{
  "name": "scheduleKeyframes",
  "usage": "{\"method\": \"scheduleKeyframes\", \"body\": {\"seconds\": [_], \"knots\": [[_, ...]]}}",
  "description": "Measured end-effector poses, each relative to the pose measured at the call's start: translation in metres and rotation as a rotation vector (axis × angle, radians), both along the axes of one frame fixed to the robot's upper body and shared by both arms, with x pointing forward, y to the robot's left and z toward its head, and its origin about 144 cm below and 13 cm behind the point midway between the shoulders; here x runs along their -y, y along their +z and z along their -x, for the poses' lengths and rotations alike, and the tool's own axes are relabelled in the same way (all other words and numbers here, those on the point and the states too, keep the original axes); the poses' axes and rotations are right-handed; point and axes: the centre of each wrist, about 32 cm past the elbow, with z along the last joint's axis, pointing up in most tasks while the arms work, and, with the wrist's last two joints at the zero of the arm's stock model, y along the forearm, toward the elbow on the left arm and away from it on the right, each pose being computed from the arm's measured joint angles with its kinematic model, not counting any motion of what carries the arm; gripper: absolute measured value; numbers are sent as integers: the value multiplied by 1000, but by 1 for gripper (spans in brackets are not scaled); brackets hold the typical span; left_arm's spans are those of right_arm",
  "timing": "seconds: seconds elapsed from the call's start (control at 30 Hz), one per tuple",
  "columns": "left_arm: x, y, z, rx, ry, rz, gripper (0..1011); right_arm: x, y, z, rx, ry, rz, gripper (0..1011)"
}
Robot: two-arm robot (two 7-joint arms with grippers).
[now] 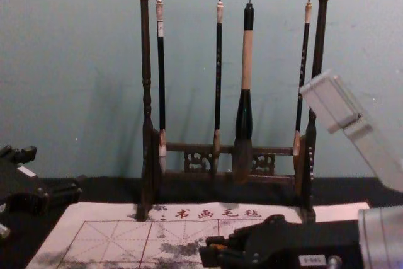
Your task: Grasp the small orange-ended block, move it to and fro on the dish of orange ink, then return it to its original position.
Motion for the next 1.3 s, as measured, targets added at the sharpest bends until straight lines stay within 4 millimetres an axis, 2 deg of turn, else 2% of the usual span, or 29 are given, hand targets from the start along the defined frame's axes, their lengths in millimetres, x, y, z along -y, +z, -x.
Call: {"method": "scheduleKeyframes", "body": {"seconds": [0.57,1.3], "knots": [[0,0,0,0,0,0,1001,-17,-1,-11,0,0,-9,107],[0,0,0,0,0,0,1001,-6,0,-17,12,-54,-5,107]]}}
